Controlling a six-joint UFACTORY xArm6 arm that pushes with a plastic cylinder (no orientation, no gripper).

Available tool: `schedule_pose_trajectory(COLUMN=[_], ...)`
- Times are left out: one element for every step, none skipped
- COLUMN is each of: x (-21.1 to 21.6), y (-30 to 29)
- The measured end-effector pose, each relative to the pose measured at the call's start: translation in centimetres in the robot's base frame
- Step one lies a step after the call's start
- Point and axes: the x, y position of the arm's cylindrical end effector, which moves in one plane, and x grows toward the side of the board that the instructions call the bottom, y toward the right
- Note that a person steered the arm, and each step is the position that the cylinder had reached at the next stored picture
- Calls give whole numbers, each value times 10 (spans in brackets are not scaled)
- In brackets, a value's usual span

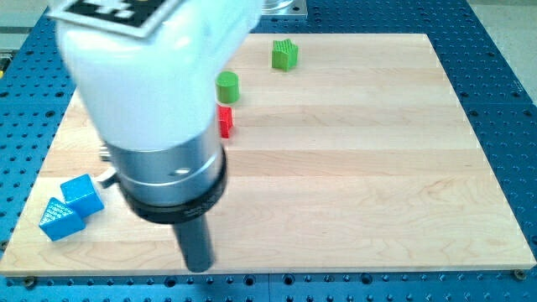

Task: Separate the blue blocks

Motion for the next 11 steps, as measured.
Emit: schedule_pose_trajectory(x=[-1, -1, -2, -12, -31, -60, -87, -122, -114, -97, -86], y=[-38, -103, -157, -204, -199, -186, -141, -50, -50, -98, -98])
